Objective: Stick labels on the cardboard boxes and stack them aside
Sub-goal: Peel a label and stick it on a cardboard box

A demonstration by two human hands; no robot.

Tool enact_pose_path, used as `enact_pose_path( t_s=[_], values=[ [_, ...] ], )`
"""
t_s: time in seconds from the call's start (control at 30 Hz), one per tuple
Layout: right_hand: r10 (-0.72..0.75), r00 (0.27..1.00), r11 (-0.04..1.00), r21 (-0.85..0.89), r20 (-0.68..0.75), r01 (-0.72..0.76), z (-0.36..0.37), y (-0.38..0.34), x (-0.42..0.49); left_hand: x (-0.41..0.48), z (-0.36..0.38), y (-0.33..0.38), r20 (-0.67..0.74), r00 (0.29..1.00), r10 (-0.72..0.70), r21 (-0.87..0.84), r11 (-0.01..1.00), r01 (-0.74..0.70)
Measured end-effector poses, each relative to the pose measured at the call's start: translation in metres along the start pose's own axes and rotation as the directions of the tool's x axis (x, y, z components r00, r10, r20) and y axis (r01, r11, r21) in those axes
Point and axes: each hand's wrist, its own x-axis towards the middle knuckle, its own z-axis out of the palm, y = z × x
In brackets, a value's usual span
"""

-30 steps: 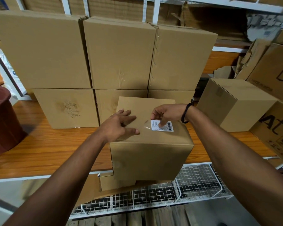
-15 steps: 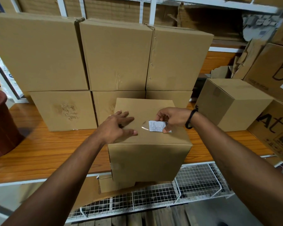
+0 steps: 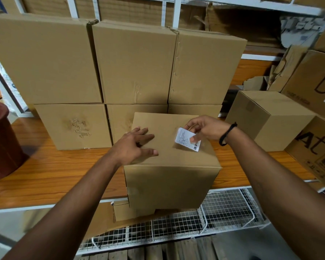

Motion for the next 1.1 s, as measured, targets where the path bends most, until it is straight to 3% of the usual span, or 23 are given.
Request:
enact_pose_path(
  t_s=[0.13,0.27,0.4,0.47,0.67,0.73,0.77,0.83,0.9,0.93,1.1],
  values=[
    [0.070,0.995,0.942,0.332,-0.072,-0.043,-0.004,0.017,-0.005,0.000,0.000,0.001,0.007,1.000,0.002,-0.007,1.000,-0.002],
    [0.110,0.976,0.888,0.460,-0.190,-0.011,-0.005,0.028,-0.016,0.001,-0.001,-0.001,0.024,1.000,0.008,0.027,1.000,-0.009],
    [0.136,0.944,0.722,0.682,-0.300,0.113,-0.013,0.038,-0.035,0.003,-0.001,-0.003,0.034,0.999,0.019,0.046,0.999,-0.021],
    [0.173,0.938,0.664,0.739,-0.302,0.115,-0.014,0.037,-0.041,0.004,-0.001,-0.003,0.043,0.999,0.021,0.071,0.997,-0.024],
    [0.197,0.946,0.646,0.760,-0.257,0.072,0.023,0.003,-0.036,0.011,-0.009,0.008,0.073,0.997,-0.006,0.191,0.982,-0.008],
    [0.179,0.943,0.658,0.746,-0.282,0.099,0.044,-0.013,-0.029,0.010,-0.008,0.017,-0.024,1.000,0.013,0.054,0.998,-0.012],
    [0.160,0.939,0.672,0.730,-0.303,0.121,0.055,-0.021,-0.026,0.007,-0.007,0.023,-0.086,0.996,-0.011,-0.131,0.991,0.000],
    [0.110,0.939,0.696,0.700,-0.325,0.161,0.077,-0.036,-0.019,0.001,-0.010,0.035,-0.135,0.982,-0.134,-0.546,0.837,0.039],
    [0.059,0.947,0.717,0.674,-0.317,0.181,0.097,-0.051,-0.013,-0.005,-0.017,0.039,-0.094,0.960,-0.263,-0.782,0.616,0.092],
    [0.030,0.952,0.724,0.663,-0.306,0.191,0.106,-0.059,-0.010,-0.008,-0.021,0.037,-0.080,0.946,-0.313,-0.825,0.553,0.113],
    [-0.070,0.940,0.792,0.555,-0.333,0.255,0.146,-0.087,0.003,-0.040,-0.058,0.000,-0.114,0.871,-0.478,-0.883,0.450,0.131]
  ],
)
